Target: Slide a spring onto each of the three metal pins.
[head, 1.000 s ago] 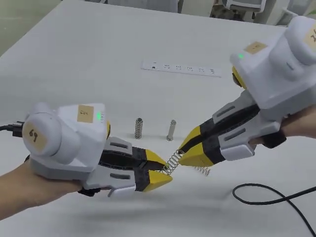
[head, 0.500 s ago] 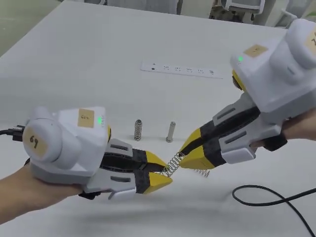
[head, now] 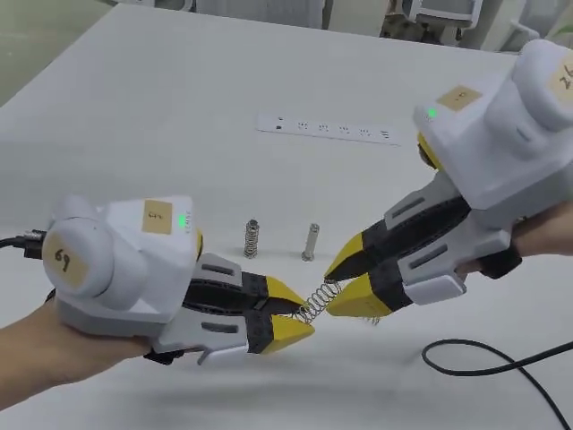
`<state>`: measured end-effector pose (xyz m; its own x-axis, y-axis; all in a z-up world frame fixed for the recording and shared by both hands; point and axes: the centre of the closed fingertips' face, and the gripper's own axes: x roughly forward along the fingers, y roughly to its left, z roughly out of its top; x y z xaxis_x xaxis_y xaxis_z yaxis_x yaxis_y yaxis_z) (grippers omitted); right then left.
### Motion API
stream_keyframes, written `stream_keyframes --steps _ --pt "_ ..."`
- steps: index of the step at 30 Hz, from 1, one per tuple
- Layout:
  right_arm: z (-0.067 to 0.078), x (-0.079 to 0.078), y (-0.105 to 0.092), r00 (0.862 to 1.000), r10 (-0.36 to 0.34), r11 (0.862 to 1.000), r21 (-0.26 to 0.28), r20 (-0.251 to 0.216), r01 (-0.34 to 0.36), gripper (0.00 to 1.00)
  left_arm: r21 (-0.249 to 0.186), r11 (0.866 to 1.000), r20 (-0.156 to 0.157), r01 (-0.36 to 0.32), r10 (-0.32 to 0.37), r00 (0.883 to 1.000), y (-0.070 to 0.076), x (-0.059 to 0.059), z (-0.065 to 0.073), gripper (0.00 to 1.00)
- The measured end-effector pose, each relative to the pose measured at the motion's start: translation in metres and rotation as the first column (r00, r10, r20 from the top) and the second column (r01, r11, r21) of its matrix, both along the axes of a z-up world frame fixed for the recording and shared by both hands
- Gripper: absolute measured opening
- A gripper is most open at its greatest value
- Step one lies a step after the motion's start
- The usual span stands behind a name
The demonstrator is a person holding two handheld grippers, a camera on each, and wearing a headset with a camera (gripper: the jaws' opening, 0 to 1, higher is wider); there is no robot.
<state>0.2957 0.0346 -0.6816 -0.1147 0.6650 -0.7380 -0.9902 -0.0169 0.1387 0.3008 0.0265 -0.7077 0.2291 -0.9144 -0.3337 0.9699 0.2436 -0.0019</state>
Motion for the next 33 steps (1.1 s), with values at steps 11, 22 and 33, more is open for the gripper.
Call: stream_keyframes --steps 11,22,33 --pt "-0.003 -0.004 0.005 0.999 0.048 0.999 -0.024 0.012 -0.048 0.15 0.0 1.0 0.001 0.008 -0.008 1.0 -0.002 -0.001 0.0 0.01" --pt "-0.007 -0.005 0.005 0.996 0.082 0.995 -0.055 0.02 -0.081 0.13 0.001 1.0 -0.002 0.013 -0.013 1.0 -0.002 -0.002 0.0 0.01" --pt "-0.014 -0.007 0.005 0.996 0.092 0.994 -0.065 0.012 -0.091 0.12 0.0 1.0 -0.002 0.018 -0.018 1.0 -0.003 -0.002 0.003 0.01"
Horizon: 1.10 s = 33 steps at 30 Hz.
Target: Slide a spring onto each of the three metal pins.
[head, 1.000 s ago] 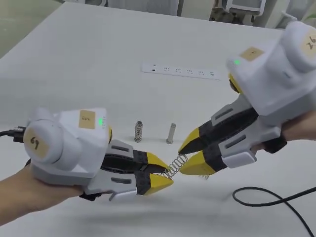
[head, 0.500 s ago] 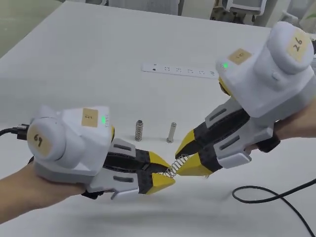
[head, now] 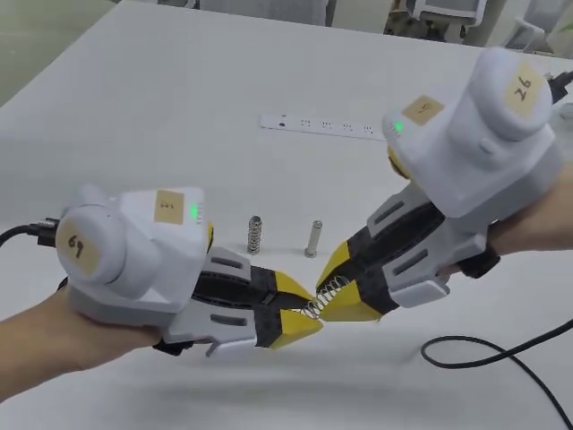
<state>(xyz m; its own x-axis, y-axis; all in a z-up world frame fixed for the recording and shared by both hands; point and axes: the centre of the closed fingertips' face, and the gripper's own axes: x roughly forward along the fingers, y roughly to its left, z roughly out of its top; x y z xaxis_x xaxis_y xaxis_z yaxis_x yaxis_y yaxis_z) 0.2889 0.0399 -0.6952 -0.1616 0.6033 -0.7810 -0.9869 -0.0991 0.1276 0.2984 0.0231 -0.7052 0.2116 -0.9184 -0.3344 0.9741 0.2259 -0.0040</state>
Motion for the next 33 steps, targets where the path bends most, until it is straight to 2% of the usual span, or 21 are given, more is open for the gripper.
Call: stream_keyframes --steps 15,33 --pt "-0.0025 -0.0018 -0.0005 1.0 0.018 1.0 -0.011 -0.003 -0.018 0.09 -0.003 1.0 -0.004 0.018 -0.018 1.0 -0.0046 -0.003 0.0017 0.01" --pt "-0.0058 -0.0029 -0.0037 0.999 0.047 0.998 -0.033 0.019 -0.046 0.09 0.003 1.0 -0.013 0.03 -0.03 0.999 -0.0056 -0.0035 0.001 0.01"
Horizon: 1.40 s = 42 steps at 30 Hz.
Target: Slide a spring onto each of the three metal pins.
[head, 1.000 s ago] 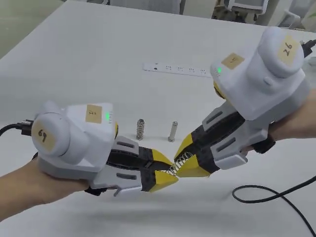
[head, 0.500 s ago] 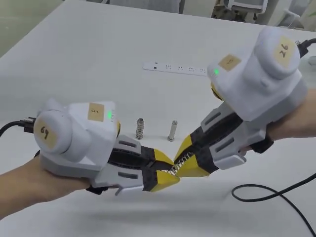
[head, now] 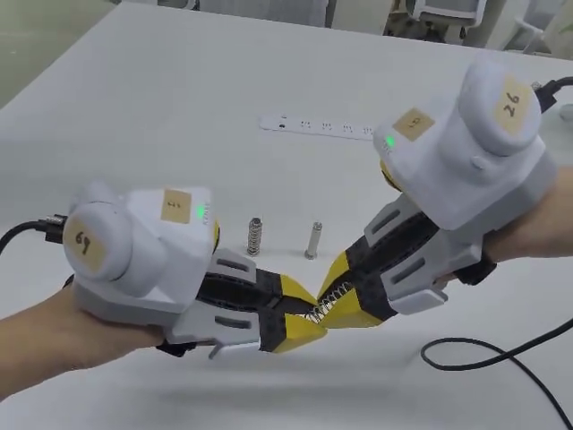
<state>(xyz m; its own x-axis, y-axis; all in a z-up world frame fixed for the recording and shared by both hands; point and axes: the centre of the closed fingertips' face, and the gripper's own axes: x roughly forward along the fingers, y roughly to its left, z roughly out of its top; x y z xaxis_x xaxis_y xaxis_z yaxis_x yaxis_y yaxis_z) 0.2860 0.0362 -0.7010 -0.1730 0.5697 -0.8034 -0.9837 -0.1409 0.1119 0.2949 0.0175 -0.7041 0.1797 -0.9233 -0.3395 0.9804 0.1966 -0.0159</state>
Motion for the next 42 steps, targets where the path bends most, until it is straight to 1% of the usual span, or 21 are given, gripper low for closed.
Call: stream_keyframes --steps 2,4,8,12,13,21,32,34,36,38,42 --pt "0.0006 0.0 0.0011 1.0 0.003 1.0 0.008 0.003 -0.003 0.08 0.0 1.0 -0.003 0.0 0.0 1.0 0.0001 -0.0001 -0.0003 0.01" --pt "0.0004 -0.0003 0.001 1.0 -0.004 1.0 0.005 -0.002 0.004 0.08 0.001 1.0 -0.003 0.0 0.0 1.0 0.0003 -0.0001 -0.0006 0.01" --pt "0.0 0.001 0.0017 1.0 -0.01 1.0 0.008 0.004 0.01 0.08 0.001 1.0 -0.001 -0.004 0.004 1.0 0.0012 0.001 -0.0008 0.01" --pt "-0.001 0.001 0.0017 1.0 -0.01 1.0 0.0 0.001 0.01 0.08 0.002 1.0 -0.004 -0.005 0.005 1.0 0.0015 0.0011 -0.0016 0.02" --pt "-0.002 0.0007 0.0013 1.0 -0.008 1.0 -0.004 -0.003 0.008 0.08 0.003 1.0 -0.01 -0.005 0.005 1.0 0.0014 0.0005 -0.0023 0.02" --pt "-0.0039 0.0003 0.0021 1.0 0.002 1.0 -0.016 0.0 -0.002 0.08 -0.001 1.0 -0.012 -0.016 0.016 1.0 0.0022 0.0003 -0.0045 0.02" --pt "-0.0019 0.0017 0.0045 1.0 0.012 1.0 -0.013 0.006 -0.012 0.08 -0.004 0.999 -0.002 -0.032 0.032 0.999 0.0054 0.002 -0.0018 0.02" --pt "-0.0018 0.0019 0.0044 1.0 0.014 1.0 -0.014 0.006 -0.014 0.08 -0.007 0.999 -0.008 -0.037 0.037 0.999 0.0054 0.0019 -0.0015 0.03" --pt "-0.0017 0.0024 0.0042 1.0 0.014 1.0 -0.016 0.007 -0.014 0.08 -0.008 0.999 -0.006 -0.045 0.045 0.999 0.0053 0.0026 -0.0015 0.03" --pt "-0.0015 0.0024 0.0043 1.0 0.015 1.0 -0.014 0.005 -0.015 0.08 -0.012 0.999 -0.016 -0.049 0.049 0.999 0.0049 0.0021 -0.0017 0.03" --pt "-0.0014 0.0036 0.0039 1.0 0.012 1.0 -0.012 0.007 -0.012 0.08 -0.013 0.999 -0.015 -0.051 0.051 0.999 0.0053 0.0026 -0.0017 0.04"
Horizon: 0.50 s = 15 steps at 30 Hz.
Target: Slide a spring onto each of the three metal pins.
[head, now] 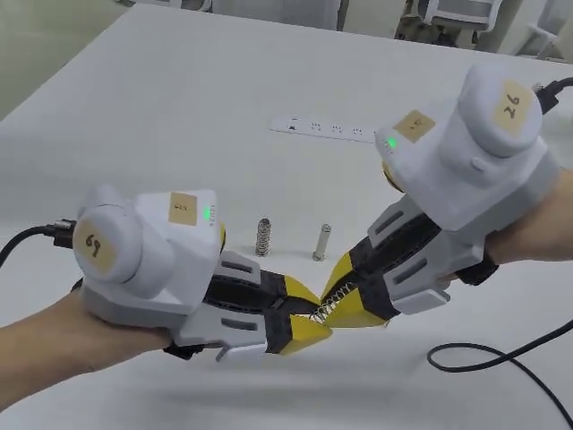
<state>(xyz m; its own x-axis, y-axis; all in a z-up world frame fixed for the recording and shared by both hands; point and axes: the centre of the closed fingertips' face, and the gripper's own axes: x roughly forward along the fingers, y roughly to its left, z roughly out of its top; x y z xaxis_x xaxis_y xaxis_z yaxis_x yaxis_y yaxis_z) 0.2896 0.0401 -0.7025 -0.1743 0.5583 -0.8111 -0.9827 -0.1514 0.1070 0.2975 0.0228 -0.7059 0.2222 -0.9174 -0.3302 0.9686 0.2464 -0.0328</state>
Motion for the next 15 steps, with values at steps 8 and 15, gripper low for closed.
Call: stream_keyframes --steps 8,15 --pt "0.002 0.004 -0.001 1.0 -0.011 1.0 0.005 0.005 0.011 0.08 0.007 1.0 -0.003 -0.017 0.017 1.0 0.002 0.003 -0.002 0.14" --pt "0.006 0.011 -0.005 1.0 -0.025 1.0 0.002 0.017 0.025 0.08 0.0 0.995 -0.012 -0.095 0.095 0.995 0.011 0.012 -0.005 0.35"
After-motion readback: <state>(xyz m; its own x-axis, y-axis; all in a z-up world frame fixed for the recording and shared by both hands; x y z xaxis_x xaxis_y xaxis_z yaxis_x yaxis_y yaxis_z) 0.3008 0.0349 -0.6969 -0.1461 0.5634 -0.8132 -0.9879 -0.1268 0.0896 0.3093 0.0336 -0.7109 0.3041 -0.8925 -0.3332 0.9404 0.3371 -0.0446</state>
